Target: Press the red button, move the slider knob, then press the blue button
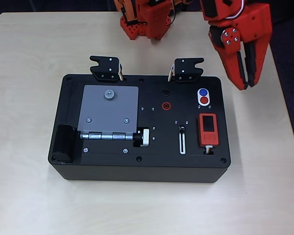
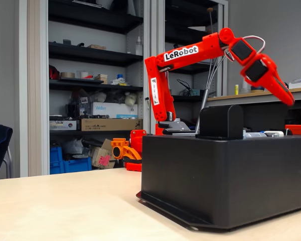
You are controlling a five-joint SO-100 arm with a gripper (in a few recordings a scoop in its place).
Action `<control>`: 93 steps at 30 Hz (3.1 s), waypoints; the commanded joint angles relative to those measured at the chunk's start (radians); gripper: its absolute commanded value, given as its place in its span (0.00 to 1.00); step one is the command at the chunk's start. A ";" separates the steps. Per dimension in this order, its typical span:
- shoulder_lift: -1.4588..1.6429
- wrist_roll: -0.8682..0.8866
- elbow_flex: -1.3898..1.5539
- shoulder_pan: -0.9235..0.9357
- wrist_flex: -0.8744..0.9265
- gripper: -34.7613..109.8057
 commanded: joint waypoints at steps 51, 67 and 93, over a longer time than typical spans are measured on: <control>0.100 0.021 0.201 0.118 0.020 0.26; 0.097 0.025 0.238 0.118 -0.031 0.26; 0.103 0.040 0.301 0.114 -0.097 0.26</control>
